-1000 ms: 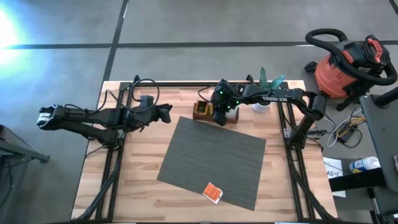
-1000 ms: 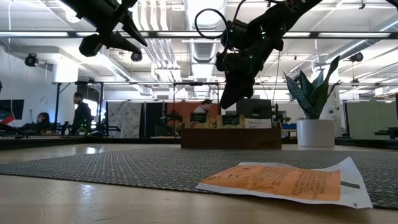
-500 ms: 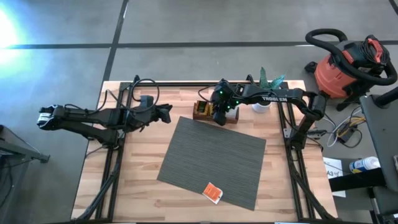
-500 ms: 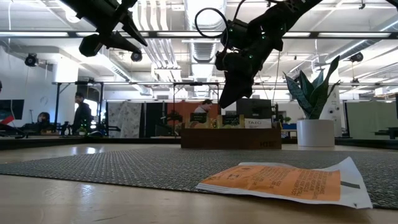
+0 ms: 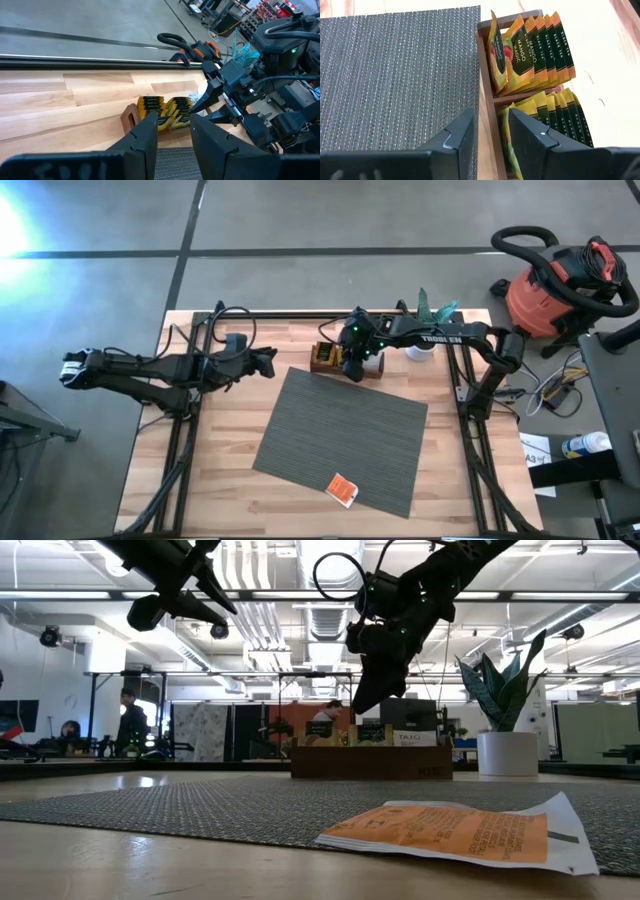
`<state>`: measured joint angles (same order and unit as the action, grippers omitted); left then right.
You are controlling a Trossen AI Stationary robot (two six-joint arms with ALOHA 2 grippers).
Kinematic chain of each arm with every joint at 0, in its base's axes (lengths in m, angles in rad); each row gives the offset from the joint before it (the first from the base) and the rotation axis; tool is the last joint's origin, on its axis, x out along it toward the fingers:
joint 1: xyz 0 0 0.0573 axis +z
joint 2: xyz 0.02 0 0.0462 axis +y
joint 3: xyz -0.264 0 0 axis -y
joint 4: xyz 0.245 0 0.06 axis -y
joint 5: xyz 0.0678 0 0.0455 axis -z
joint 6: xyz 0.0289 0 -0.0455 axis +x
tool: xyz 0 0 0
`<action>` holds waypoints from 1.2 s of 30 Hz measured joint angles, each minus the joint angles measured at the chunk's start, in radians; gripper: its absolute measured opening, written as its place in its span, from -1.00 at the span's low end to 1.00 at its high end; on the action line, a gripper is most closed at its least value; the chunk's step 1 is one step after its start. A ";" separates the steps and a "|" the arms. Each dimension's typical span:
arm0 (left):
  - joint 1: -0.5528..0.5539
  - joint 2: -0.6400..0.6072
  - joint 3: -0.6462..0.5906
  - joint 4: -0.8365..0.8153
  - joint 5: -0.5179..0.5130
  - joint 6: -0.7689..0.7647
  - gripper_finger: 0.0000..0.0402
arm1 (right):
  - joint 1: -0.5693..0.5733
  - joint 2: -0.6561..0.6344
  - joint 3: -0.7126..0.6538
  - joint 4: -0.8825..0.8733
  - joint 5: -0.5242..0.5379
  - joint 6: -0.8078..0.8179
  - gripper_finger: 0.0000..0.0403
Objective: Pick & Place Tea
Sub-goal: Put the white orange tea bag into the right section of the wooden organizer
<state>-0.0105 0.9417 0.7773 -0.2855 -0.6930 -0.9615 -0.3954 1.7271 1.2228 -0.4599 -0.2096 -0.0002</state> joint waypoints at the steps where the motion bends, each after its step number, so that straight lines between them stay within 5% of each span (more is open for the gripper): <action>1: 0.000 0.000 0.000 0.000 0.000 0.000 -0.45 | 0.000 0.000 0.000 0.000 0.000 0.000 -0.41; 19: 0.000 0.000 0.000 0.000 0.000 0.000 -0.45 | 0.034 -0.009 0.000 -0.064 -0.008 0.000 -0.37; 36: 0.000 0.000 0.000 0.000 0.000 0.000 -0.45 | 0.176 -0.165 0.000 -0.178 -0.011 0.079 -0.42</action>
<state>-0.0109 0.9417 0.7773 -0.2852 -0.6927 -0.9616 -0.2199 1.5626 1.2228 -0.6374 -0.2207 0.0787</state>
